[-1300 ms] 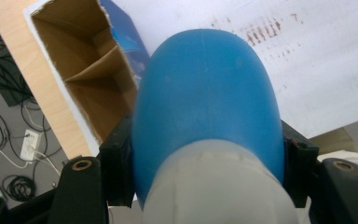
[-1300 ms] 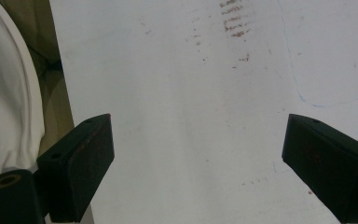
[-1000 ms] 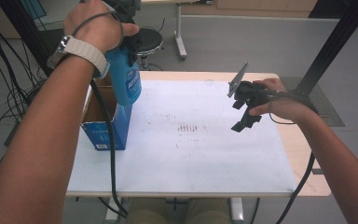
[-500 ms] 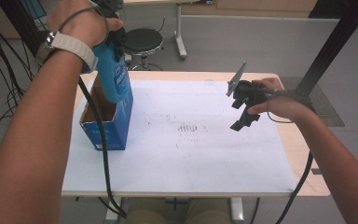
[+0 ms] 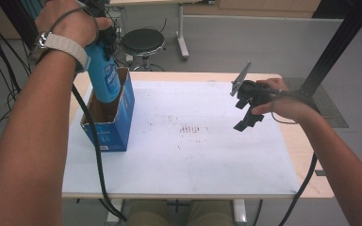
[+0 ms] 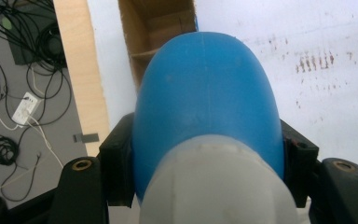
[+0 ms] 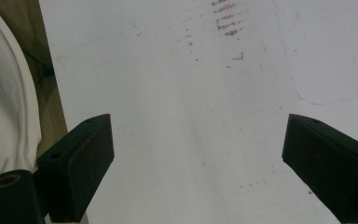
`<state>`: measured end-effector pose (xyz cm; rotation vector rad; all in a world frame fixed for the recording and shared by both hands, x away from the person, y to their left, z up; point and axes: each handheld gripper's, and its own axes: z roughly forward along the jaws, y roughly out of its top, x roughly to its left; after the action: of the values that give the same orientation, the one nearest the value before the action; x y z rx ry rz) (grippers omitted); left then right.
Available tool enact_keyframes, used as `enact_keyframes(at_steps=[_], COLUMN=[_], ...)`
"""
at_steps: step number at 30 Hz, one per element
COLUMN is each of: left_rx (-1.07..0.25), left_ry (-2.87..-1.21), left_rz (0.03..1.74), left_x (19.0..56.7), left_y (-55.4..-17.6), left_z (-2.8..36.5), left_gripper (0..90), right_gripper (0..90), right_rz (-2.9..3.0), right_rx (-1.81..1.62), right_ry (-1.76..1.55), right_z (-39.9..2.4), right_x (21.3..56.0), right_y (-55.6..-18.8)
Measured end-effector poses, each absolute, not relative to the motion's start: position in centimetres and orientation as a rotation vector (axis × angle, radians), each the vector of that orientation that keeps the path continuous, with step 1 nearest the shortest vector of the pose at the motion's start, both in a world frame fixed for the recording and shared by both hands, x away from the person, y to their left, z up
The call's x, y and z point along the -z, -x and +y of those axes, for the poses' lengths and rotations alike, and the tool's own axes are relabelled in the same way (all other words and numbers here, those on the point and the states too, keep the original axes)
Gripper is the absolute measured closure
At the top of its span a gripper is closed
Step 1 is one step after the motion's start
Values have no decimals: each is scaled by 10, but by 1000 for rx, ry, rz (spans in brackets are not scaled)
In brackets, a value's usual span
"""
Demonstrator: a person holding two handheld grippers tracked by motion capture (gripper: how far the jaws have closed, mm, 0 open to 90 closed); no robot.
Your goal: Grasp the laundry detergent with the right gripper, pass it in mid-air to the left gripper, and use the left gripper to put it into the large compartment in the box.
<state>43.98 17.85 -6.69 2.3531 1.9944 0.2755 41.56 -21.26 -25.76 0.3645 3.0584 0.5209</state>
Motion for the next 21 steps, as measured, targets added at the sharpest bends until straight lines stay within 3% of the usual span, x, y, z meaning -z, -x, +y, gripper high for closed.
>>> enact_keyframes(at_steps=[21], left_rx=[-275], left_ry=[-2313], left_rz=[2059], left_x=[89], left_y=[-449], left_z=[202], left_gripper=[375], right_gripper=[86], right_rz=[3064], right_rx=[-529], right_ry=[-389], right_z=[-211], right_x=[261], right_y=[-416])
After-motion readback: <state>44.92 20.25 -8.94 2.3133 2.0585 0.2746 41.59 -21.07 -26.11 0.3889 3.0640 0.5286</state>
